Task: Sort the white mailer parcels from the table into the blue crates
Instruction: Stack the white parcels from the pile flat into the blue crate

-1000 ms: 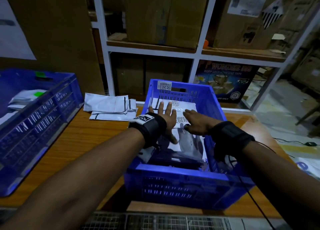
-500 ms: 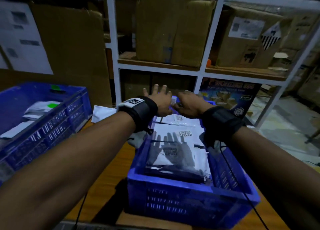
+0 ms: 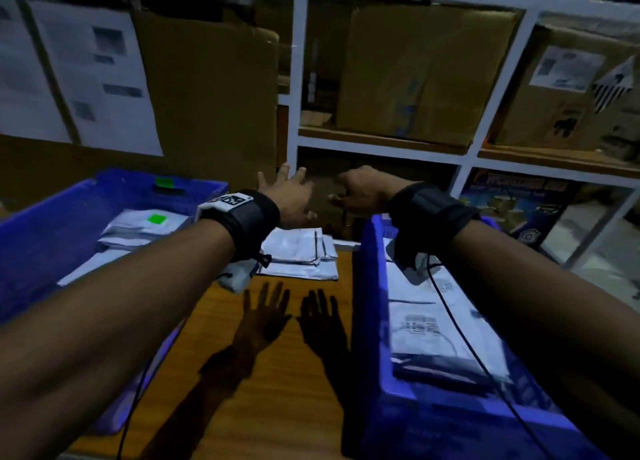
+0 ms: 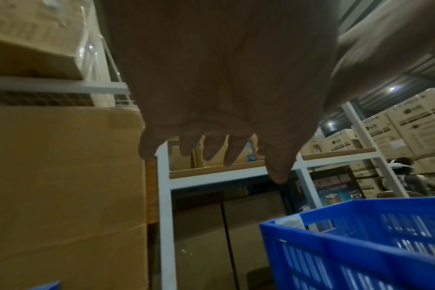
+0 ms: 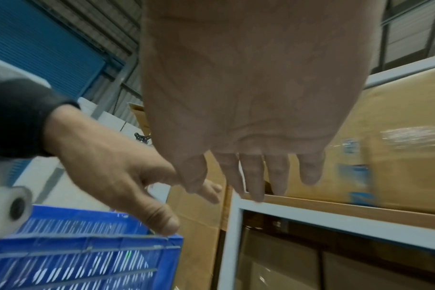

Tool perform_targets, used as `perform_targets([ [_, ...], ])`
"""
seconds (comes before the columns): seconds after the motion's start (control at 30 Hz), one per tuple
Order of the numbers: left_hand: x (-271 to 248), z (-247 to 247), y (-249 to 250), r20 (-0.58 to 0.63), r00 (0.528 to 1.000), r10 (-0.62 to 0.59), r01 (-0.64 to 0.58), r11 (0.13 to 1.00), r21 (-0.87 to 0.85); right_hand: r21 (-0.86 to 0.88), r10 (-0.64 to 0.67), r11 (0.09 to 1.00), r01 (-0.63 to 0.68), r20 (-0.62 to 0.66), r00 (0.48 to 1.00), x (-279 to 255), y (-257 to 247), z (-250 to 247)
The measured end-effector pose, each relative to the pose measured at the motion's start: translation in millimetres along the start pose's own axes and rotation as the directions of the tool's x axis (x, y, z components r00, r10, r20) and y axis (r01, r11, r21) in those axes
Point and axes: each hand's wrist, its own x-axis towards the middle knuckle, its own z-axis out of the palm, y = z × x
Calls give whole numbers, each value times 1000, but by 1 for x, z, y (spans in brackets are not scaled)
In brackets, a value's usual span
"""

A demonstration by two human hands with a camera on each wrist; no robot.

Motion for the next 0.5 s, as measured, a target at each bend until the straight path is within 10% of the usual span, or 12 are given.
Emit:
perform_targets([
  [0.5, 26, 87, -101, 192, 981, 31, -16, 997, -77, 0, 145, 989, -148, 180, 973, 104, -84, 103],
])
